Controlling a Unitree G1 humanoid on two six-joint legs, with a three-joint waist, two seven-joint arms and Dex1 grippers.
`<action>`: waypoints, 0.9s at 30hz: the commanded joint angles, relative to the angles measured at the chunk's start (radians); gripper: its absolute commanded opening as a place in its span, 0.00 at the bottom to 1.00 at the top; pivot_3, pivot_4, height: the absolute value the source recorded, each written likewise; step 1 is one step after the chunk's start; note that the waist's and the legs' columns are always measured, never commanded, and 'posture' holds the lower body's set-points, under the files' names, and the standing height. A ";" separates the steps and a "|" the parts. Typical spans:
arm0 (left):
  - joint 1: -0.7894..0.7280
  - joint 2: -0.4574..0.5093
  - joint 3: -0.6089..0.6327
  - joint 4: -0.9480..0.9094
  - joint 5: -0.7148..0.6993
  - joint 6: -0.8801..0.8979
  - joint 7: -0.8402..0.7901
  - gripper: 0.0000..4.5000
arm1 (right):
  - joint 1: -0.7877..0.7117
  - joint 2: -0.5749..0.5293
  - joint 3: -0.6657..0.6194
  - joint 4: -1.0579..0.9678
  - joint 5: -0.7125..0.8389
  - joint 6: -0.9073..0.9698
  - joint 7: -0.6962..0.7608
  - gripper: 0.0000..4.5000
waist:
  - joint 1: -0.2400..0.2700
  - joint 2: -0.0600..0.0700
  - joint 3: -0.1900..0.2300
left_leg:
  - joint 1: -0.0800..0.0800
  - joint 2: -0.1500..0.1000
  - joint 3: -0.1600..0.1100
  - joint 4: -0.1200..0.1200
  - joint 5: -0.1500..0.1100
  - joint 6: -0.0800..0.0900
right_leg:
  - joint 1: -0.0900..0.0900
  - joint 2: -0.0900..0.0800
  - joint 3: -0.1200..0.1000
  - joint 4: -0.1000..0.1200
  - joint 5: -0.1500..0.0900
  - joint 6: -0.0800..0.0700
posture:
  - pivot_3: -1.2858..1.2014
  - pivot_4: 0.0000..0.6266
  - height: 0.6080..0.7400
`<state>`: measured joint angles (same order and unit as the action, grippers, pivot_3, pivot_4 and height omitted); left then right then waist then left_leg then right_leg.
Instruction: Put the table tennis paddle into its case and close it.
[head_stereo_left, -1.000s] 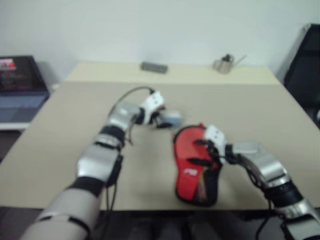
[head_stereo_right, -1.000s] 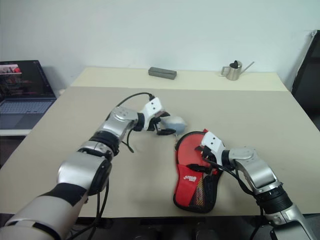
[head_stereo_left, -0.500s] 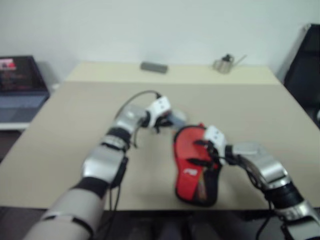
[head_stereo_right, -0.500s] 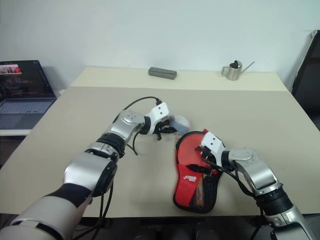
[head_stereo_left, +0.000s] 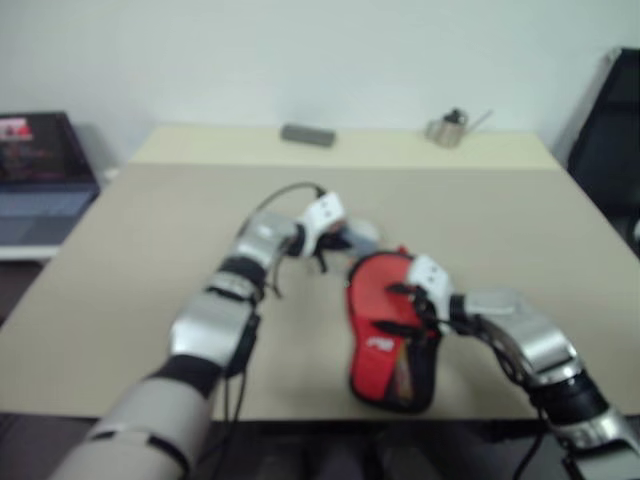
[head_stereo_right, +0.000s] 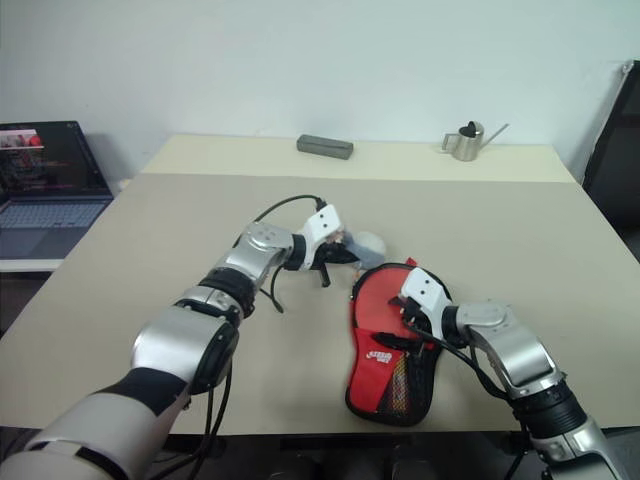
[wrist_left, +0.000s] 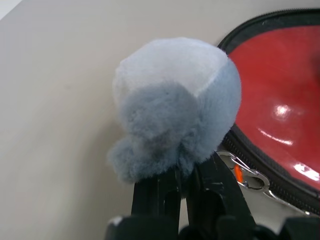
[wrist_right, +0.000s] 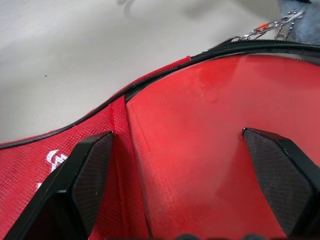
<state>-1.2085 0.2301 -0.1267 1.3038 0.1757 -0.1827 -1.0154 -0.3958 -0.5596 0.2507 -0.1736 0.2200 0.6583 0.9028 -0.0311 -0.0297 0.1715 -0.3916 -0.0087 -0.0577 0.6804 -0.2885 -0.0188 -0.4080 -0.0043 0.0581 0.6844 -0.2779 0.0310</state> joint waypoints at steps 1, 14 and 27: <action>-0.001 0.001 0.017 -0.038 -0.022 -0.023 -0.010 0.01 | 0.027 -0.001 0.038 0.030 0.002 0.039 0.011 1.00 | 0.000 0.000 0.000 | 0.000 0.000 0.000 0.000 0.000 0.000 | 0.000 0.000 0.000 0.000 0.000 0.000 | 0.52 0.24 1.00; 0.008 0.000 0.012 -0.054 -0.018 -0.032 -0.031 0.01 | -0.016 -0.001 0.020 0.135 -0.014 0.023 0.012 1.00 | -0.001 -0.001 0.000 | 0.006 0.000 0.001 0.000 0.000 0.000 | 0.004 0.000 0.001 0.001 0.000 0.000 | 0.52 0.24 1.00; -0.016 -0.011 -0.020 -0.051 0.020 -0.049 0.077 0.01 | -0.040 0.004 0.040 0.214 -0.065 0.031 -0.042 1.00 | -0.001 -0.003 -0.002 | 0.010 -0.001 0.003 0.001 0.000 0.000 | 0.005 0.000 0.004 0.008 0.000 0.000 | 0.52 0.24 1.00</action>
<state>-1.1908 0.2135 -0.1478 1.2786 0.1932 -0.2132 -0.9641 -0.4631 -0.5454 0.2587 -0.0563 0.2141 0.6517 0.8927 -0.0318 -0.0324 0.1695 -0.3813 -0.0095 -0.0545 0.6814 -0.2883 -0.0188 -0.4029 -0.0038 0.0622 0.6926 -0.2780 0.0312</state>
